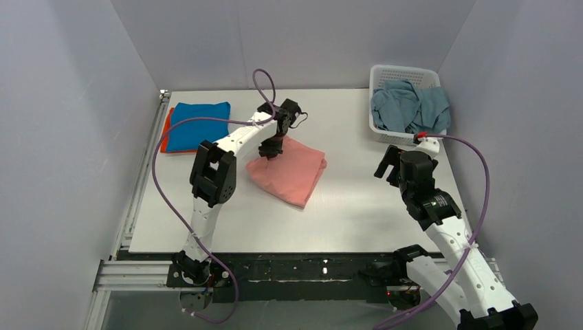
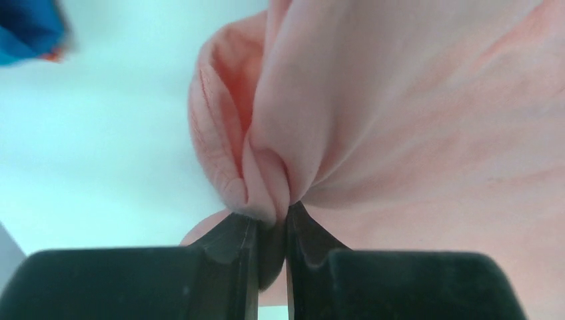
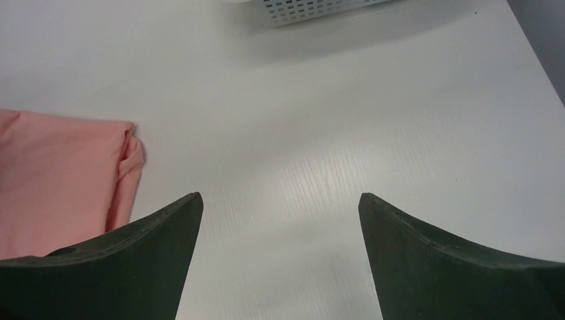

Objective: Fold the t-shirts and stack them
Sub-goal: Put the neatly folded tshirt into the corner of the board with the left arm

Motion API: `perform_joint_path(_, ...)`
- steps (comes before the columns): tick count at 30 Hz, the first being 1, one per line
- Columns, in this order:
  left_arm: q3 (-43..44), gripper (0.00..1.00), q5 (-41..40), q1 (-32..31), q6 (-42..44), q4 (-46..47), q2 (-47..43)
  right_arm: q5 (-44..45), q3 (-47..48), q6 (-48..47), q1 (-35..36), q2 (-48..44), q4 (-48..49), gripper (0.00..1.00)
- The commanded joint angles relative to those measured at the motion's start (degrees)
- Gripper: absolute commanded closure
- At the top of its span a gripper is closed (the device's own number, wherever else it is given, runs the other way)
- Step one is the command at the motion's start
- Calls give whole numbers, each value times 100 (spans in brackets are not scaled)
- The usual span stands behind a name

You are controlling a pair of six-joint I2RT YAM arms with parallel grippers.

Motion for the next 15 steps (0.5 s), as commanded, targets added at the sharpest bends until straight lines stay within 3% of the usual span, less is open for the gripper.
perform_joint_path(1,421,100,-1057,434,671,-888,-90,203,30,-55,-33,88,335,5)
perform_joint_path(8,1162,100,-1576,1096,1041,-923,120,199,110,-121,-42,427,428,5)
perform_joint_path(15,2027,100,-1453,1587,1331,-948,387,-92,91,-97,-60,874,592,5)
